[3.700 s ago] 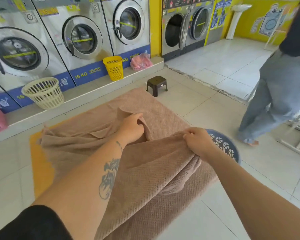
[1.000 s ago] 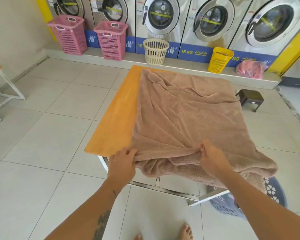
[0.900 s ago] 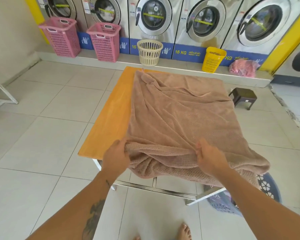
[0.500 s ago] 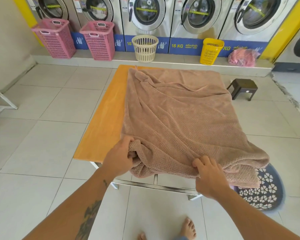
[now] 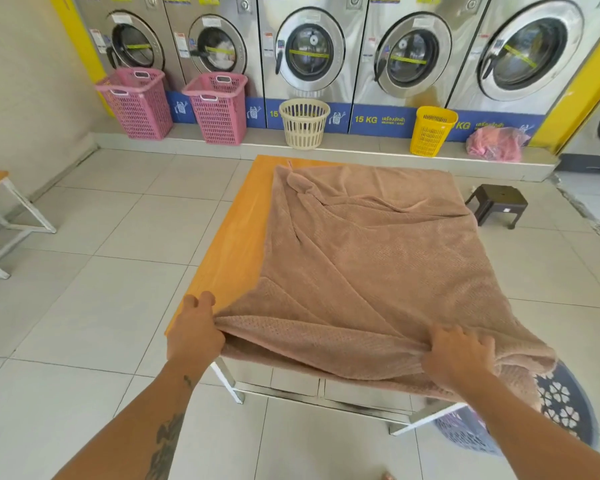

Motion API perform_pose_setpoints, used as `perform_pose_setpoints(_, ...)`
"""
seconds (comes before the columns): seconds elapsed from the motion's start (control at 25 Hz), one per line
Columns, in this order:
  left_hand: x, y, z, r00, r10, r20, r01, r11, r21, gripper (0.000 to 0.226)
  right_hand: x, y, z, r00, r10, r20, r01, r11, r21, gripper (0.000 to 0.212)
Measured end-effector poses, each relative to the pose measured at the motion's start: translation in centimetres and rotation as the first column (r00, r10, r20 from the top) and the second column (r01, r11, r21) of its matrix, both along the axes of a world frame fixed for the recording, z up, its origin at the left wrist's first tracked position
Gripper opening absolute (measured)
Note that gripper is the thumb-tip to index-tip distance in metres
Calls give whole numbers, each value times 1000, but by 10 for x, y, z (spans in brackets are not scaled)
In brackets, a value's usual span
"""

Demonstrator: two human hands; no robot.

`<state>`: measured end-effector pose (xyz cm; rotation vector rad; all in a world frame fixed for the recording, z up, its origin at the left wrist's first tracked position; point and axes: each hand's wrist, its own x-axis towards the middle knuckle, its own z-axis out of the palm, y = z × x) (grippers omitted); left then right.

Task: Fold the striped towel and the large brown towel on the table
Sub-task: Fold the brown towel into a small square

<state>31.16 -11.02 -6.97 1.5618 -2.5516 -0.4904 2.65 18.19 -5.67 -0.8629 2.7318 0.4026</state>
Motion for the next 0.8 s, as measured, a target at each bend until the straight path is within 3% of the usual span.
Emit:
perform_pose_setpoints(0.2, 15, -16, 2, 979, 36, 203, -40, 999, 18, 46, 19, 3, -16, 976, 49, 210, -37, 997, -62, 51)
perform_pose_setpoints(0.4, 0, -9, 4, 922, -186, 340, 84, 952, 293, 74, 29, 7, -8, 994, 15, 110, -6, 996, -87, 57)
perform_pose_setpoints(0.48, -17, 2, 10, 920, -279, 276, 188, 930, 315, 77, 30, 13, -4, 996, -26, 83, 38, 989, -142, 61)
perform_pose_setpoints(0.68, -87, 49, 27, 864, -490, -115, 503, 849, 163, 43, 25, 51, 0, 973, -208, 100, 230, 920, -318, 66)
perform_pose_setpoints(0.8, -137, 89, 27, 776, -611, -158, 631, 751, 196, 34, 17, 90, 1, 914, -338, 224, 405, 764, -502, 58)
